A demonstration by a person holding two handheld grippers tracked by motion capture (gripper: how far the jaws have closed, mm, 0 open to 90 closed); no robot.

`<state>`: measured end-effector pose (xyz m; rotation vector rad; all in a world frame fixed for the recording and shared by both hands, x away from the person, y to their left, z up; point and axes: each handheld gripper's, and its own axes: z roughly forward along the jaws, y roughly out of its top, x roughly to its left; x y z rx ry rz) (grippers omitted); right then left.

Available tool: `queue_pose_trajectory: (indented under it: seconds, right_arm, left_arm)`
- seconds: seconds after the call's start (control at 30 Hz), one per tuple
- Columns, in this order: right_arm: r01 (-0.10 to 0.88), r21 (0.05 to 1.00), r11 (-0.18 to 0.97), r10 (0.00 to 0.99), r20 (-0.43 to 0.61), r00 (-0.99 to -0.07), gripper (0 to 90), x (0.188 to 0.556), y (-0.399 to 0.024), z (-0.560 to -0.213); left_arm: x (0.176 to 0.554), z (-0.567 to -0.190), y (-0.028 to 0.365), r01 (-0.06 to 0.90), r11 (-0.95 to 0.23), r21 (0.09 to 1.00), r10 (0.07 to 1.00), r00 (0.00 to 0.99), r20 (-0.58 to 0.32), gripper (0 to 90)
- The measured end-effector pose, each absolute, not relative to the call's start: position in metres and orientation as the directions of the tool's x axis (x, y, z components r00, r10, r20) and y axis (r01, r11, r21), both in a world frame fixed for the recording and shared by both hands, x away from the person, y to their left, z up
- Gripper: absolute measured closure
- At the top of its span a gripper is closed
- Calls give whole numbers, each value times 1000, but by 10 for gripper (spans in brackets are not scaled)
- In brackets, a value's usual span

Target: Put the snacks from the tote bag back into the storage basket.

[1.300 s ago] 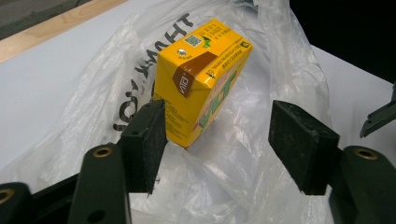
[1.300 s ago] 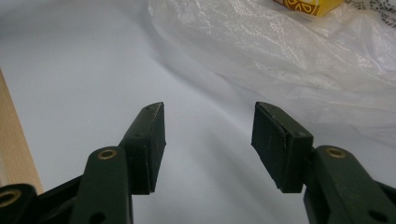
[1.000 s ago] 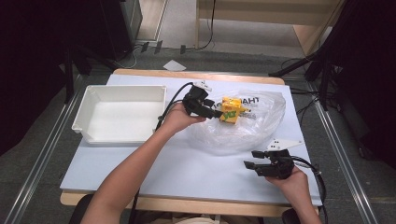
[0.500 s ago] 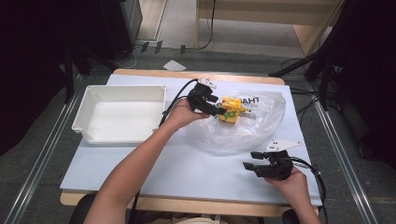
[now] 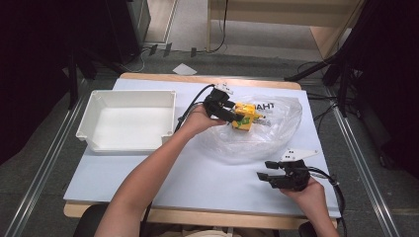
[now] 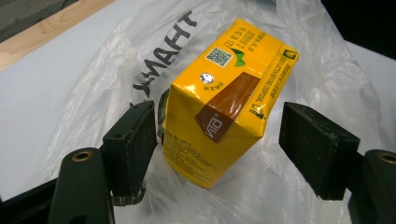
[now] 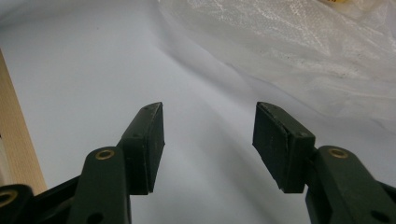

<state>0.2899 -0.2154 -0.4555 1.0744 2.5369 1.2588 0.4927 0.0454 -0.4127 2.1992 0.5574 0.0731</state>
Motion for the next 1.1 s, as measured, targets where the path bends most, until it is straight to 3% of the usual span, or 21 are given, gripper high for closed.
queue_pose_trajectory:
  seconds: [0.7, 1.1]
  right_arm:
    - [553, 725, 410, 641, 201, -740, 445, 291, -216, -459]
    - [560, 715, 418, 645, 200, -738, 448, 293, -217, -462]
  left_arm:
    - [501, -427, 20, 344, -541, 768, 379, 914, -143, 283]
    - [500, -430, 14, 334, -553, 763, 374, 918, -131, 363]
